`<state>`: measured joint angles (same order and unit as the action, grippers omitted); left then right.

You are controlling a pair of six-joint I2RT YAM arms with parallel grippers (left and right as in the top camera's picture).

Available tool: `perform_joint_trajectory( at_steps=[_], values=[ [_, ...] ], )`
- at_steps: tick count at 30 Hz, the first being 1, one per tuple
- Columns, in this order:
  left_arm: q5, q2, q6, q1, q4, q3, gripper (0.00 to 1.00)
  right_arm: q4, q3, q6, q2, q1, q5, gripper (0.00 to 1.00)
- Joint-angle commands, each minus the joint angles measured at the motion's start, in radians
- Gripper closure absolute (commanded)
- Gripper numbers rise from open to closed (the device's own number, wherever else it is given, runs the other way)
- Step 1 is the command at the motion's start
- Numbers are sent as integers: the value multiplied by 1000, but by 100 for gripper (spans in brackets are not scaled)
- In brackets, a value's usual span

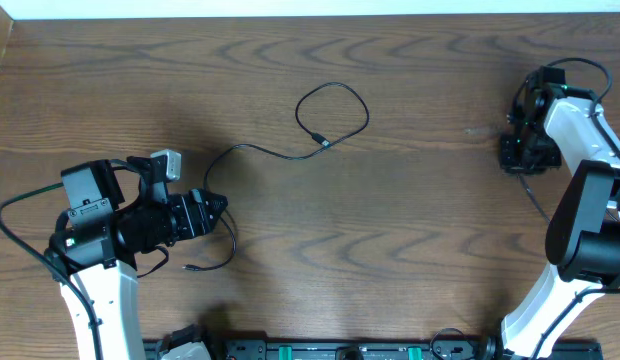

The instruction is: Untangle cables

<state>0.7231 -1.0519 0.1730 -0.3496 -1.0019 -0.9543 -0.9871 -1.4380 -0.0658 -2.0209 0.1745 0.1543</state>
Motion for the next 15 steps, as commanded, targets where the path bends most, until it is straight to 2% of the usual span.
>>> perform_joint_trajectory(
  at_steps=[1, 8, 15],
  values=[
    [2, 3, 3, 2, -4, -5, 36, 3, 2, -2, 7, 0, -24, 99],
    [2, 3, 3, 2, -7, -5, 36, -7, -84, 95, 18, 85, 3, 99],
    [2, 3, 3, 2, -7, -5, 36, -77, -288, 111, 20, 264, 0, 99]
  ],
)
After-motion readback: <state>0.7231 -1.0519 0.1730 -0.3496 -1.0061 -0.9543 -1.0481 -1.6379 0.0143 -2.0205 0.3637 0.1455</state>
